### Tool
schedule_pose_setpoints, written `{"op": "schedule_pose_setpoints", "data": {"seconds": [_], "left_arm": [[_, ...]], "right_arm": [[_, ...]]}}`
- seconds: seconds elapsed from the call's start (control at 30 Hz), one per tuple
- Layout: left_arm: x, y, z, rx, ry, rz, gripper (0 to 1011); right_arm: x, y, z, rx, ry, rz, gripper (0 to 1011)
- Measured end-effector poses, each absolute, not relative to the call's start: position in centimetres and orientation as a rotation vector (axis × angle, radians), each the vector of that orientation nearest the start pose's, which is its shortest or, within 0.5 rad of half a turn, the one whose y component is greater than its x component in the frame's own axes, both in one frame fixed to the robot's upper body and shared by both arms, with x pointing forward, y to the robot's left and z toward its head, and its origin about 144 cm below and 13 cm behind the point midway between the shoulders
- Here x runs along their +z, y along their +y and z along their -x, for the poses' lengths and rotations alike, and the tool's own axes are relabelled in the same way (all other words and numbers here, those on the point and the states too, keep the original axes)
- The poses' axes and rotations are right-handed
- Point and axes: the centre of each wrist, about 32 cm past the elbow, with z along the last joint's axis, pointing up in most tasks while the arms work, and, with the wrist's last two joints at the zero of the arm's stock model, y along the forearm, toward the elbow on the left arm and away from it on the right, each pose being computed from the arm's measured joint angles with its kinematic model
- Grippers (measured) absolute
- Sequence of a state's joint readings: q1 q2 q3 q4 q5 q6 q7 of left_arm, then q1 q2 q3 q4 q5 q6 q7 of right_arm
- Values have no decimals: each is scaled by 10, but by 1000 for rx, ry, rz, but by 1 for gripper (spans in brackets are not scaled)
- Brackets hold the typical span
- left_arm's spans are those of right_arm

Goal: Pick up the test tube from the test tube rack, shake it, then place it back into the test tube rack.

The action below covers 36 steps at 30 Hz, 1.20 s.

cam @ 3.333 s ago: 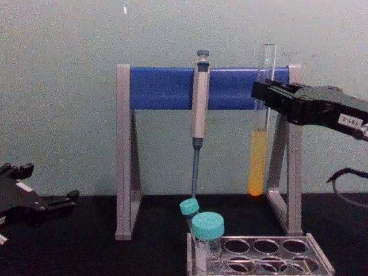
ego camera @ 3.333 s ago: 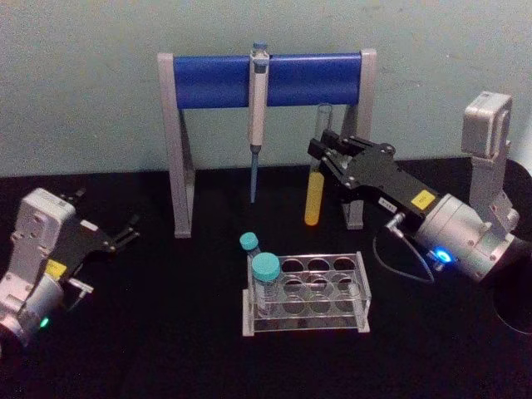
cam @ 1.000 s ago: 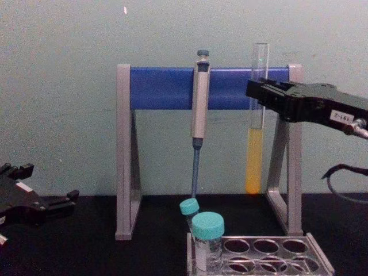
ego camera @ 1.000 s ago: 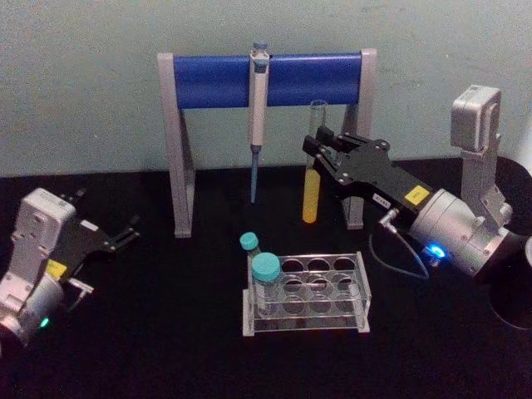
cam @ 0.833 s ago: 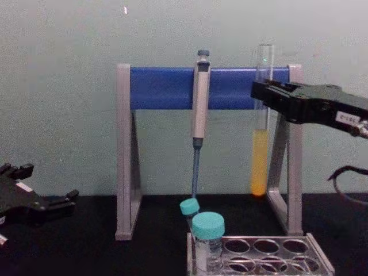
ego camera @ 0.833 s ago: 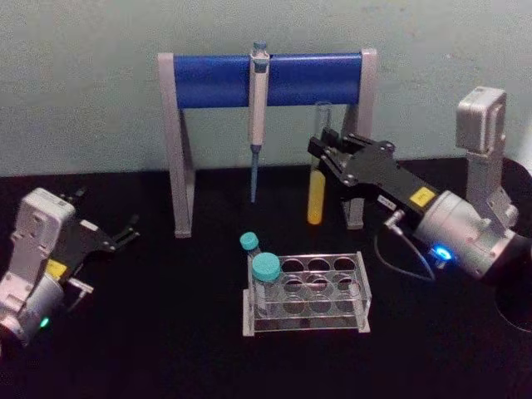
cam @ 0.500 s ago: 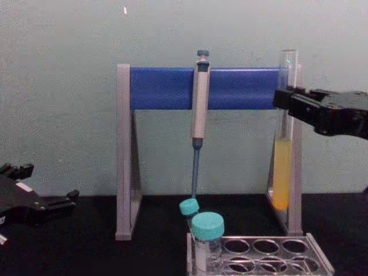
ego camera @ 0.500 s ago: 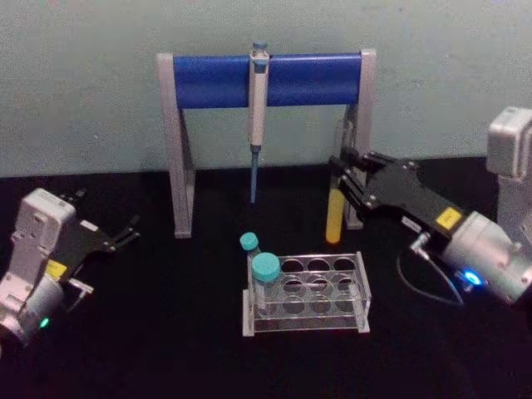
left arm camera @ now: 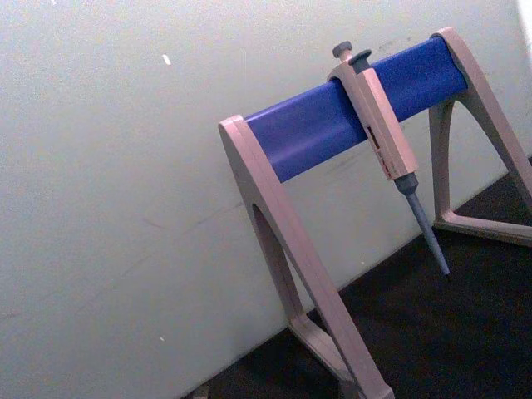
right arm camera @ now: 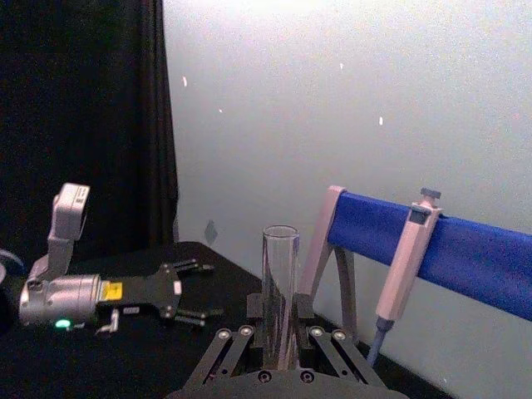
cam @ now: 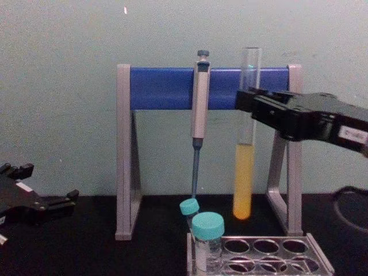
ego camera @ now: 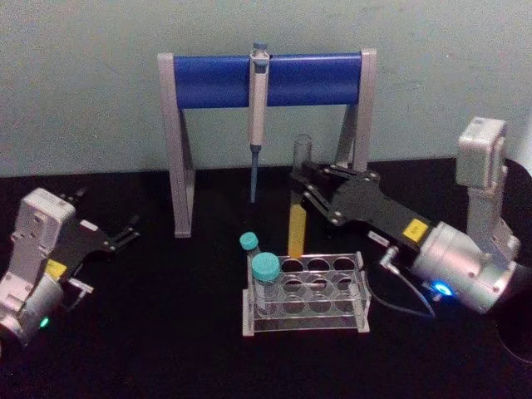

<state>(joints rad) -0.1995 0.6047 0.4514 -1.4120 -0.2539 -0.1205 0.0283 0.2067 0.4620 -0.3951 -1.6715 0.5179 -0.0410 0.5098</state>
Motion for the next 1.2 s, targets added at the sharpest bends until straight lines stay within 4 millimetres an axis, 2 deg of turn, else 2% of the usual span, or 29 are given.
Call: {"op": "schedule_pose_setpoints", "data": {"seconds": [0.27, 0.53, 0.93, 1.2], "left_arm": [[1140, 310, -489, 1248, -285, -305, 1001], [1140, 310, -489, 1248, -285, -305, 1001], [1140, 310, -489, 1248, -285, -305, 1001], [1140, 310, -489, 1248, -285, -305, 1001]], "right_arm": [[1219, -224, -509, -702, -120, -120, 218], [1221, -231, -518, -761, -122, -114, 218], [1219, -237, -517, -779, -120, -103, 218], [1220, -256, -500, -805, -134, -90, 218]]}}
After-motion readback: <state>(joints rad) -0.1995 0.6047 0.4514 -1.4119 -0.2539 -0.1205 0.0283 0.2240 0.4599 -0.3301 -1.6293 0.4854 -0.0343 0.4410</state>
